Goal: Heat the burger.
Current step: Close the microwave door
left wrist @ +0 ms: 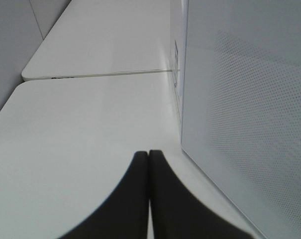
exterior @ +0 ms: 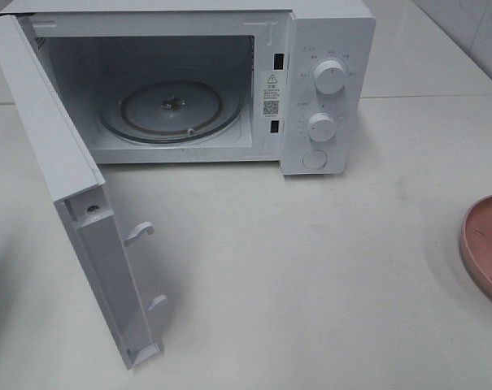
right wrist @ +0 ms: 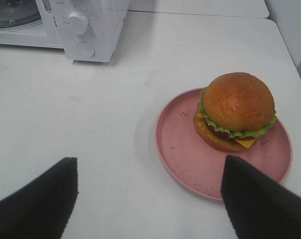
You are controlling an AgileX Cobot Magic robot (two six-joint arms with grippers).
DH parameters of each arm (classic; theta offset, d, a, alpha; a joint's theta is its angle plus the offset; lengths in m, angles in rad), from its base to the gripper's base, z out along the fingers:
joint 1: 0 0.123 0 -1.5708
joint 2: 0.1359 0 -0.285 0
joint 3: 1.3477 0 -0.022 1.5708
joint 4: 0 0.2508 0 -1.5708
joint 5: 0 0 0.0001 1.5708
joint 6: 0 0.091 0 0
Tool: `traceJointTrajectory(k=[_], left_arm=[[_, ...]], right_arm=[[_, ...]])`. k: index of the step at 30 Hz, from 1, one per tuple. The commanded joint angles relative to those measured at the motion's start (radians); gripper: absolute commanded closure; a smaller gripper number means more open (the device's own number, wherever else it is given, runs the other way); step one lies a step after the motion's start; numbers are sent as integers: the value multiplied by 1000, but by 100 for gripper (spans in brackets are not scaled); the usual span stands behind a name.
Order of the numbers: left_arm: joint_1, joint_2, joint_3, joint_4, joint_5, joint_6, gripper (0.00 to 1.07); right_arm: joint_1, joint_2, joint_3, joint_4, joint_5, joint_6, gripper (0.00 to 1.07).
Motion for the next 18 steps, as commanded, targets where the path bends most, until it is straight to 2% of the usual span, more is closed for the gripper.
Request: traceJointTrajectory(k=[1, 3, 5, 8, 10, 13, 15, 16, 18], left_arm=[[-1, 57, 1, 56, -96, -46, 107], [-1, 77, 1, 82, -116, -62, 107], [-1, 169, -1, 196, -181, -129, 107], [-1, 186, -1, 220, -195, -148, 107], [-1, 259, -4, 291, -285, -208, 107], [-1, 279, -11, 306, -303, -221, 107], [-1, 349, -57, 366, -314, -265, 107], [-1, 349, -57, 366, -314, -265, 107], [-9, 382, -86, 392, -330, -300, 107]], right_arm=[[-8, -27, 2, 0, -5, -2, 31], [-8, -27, 2, 0, -5, -2, 31], [-8, -27, 2, 0, -5, -2, 31], [-8, -27, 2, 0, -5, -2, 31], [-8, -27, 2, 0, -5, -2, 31], [-8, -27, 2, 0, -5, -2, 31], [-8, -27, 2, 0, -5, -2, 31], [-8, -27, 2, 0, -5, -2, 31], [-8, -27, 2, 0, -5, -2, 31]])
